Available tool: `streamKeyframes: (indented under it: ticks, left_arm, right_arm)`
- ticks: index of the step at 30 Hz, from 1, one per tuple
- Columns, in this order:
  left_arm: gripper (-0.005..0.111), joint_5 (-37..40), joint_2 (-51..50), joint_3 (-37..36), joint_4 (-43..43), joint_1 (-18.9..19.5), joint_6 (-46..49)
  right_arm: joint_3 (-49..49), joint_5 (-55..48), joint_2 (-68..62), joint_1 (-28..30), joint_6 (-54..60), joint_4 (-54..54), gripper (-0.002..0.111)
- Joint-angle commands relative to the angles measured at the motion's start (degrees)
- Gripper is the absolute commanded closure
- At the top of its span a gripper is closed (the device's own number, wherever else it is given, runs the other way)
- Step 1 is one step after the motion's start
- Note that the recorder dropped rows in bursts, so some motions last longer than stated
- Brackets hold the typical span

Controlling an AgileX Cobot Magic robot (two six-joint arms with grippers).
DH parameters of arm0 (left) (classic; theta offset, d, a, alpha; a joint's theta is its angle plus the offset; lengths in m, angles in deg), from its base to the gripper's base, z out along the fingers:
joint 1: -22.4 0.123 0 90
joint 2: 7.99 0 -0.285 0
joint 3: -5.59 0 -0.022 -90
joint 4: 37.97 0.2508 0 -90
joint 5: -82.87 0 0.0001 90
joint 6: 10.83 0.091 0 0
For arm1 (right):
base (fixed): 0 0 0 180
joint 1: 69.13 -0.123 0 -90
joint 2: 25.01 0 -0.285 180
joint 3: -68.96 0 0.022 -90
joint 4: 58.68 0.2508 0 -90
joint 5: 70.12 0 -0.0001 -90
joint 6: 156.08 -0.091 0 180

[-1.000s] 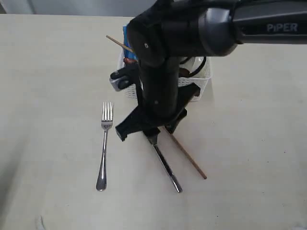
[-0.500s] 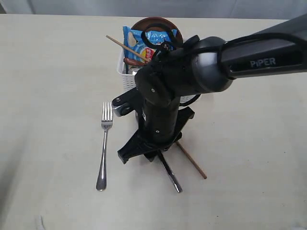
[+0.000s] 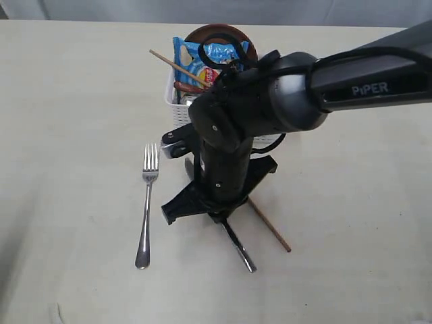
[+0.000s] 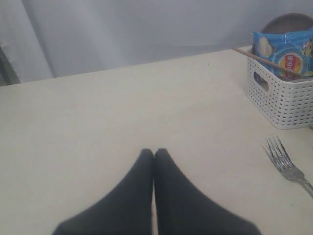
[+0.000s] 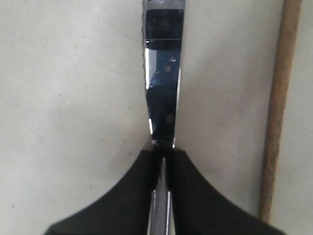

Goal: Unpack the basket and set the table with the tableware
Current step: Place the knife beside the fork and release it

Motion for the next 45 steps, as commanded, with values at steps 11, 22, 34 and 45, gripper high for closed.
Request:
streamKeyframes:
  ticks: [11, 22, 34, 45]
  left_arm:
    - [0.107, -0.43, 0.19, -0.13, -0.1, 0.14, -0.02]
    - [0.107, -0.43, 0.19, -0.13, -0.1, 0.14, -0.02]
    - [0.107, -0.43, 0.19, -0.13, -0.1, 0.14, -0.02]
    - [0.107, -0.43, 0.19, -0.13, -0.1, 0.14, -0.02]
  right_arm:
    - [0.56, 14.22, 8.74, -0.19, -2.48, 23.48, 0.108]
    - [-5.12, 17.84, 1.94, -4.52, -2.06, 29.39, 0.109]
    - [-9.76, 18.71, -5.65, -5.14, -8.7, 29.52, 0.109]
    - [-9.76, 17.82, -6.28, -5.14, -10.91, 25.58, 0.109]
